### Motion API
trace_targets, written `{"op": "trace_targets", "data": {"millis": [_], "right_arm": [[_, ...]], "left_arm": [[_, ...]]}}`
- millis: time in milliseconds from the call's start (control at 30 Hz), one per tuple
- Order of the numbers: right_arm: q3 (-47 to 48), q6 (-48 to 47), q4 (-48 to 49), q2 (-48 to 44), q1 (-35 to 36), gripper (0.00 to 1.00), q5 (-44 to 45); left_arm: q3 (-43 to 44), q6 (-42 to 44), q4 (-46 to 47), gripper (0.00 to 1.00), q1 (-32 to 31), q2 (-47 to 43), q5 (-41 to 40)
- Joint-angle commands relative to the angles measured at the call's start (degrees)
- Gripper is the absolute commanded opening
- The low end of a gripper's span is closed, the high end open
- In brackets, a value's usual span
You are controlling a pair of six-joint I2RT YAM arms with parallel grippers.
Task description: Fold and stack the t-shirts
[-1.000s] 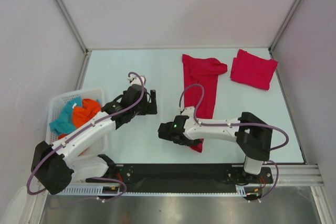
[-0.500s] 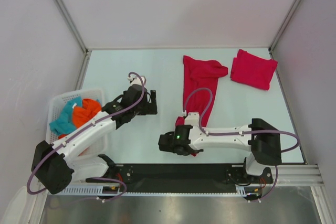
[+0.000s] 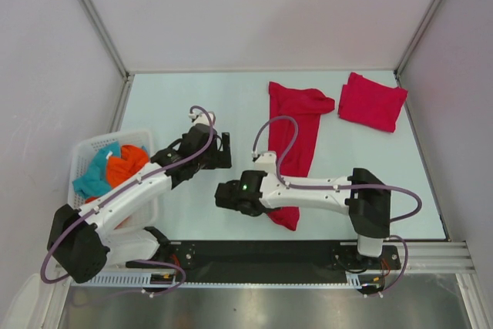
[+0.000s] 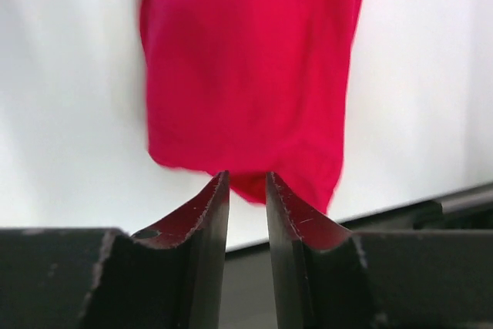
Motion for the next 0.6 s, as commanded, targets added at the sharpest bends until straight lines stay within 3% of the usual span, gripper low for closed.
{"op": "trace_targets", "data": {"millis": [0, 200, 567], "right_arm": [[5.0, -3.3, -8.5, 2.6, -3.6, 0.31, 8.5], [4.9, -10.7, 2.0, 6.6, -7.7, 0.31, 7.4], [7.2, -13.3, 4.4, 9.1, -6.8, 0.31, 5.3]], "left_arm": [[-0.3, 0.3, 2.1, 0.95, -0.2, 1.2, 0.9], [-0.4, 0.3, 1.4, 0.95, -0.3, -0.4, -0.5], [2.0, -3.7, -3.8, 0.95, 0.0, -0.3, -6.1]]}}
